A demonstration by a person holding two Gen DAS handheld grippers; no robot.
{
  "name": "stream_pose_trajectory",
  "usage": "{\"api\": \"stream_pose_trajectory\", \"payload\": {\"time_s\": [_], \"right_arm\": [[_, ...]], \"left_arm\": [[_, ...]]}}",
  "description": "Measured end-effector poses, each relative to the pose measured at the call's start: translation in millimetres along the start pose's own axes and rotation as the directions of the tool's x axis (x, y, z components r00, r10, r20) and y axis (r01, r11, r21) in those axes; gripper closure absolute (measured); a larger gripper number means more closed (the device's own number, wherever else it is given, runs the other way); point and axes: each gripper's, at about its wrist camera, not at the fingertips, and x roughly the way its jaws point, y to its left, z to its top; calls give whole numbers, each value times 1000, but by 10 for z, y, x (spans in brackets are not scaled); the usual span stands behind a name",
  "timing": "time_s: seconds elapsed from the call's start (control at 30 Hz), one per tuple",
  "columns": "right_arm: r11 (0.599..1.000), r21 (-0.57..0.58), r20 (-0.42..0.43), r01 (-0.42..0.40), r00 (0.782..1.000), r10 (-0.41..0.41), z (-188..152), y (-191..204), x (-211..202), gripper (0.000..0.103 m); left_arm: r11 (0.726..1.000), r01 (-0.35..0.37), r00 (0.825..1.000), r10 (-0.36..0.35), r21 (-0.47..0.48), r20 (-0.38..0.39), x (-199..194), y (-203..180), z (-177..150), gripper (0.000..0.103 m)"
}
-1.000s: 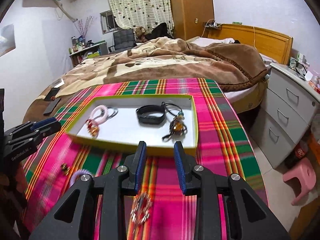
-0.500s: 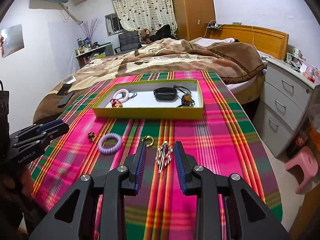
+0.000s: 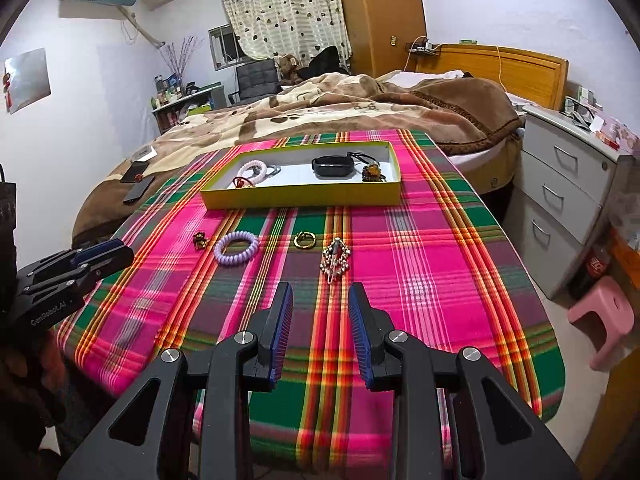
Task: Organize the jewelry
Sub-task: 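Withdraw both grippers from the box back toward the remaining jewelry, then grasp the lavender coil hair tie with left gripper while right grasps silver rhinestone hair clip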
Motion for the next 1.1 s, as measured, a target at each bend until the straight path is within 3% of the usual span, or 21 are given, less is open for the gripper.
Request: {"api": "stream_pose_trajectory", "payload": {"time_s": [0.47, 0.57, 1.1], "right_arm": [[1000, 3, -24, -7, 1000, 7, -23, 2, 97, 72], [1000, 8, -27, -6, 1000, 6, -3, -15, 150, 64], [1000, 5, -79, 28, 997, -28, 125, -56, 614, 64]], "left_arm": [[1000, 15, 1000, -15, 4, -27, 101, -53, -2, 75], [1000, 19, 999, -19, 4, -35, 173, -53, 20, 75], [998, 27, 990, -34, -49, -137, 784, -40, 145, 75]]}}
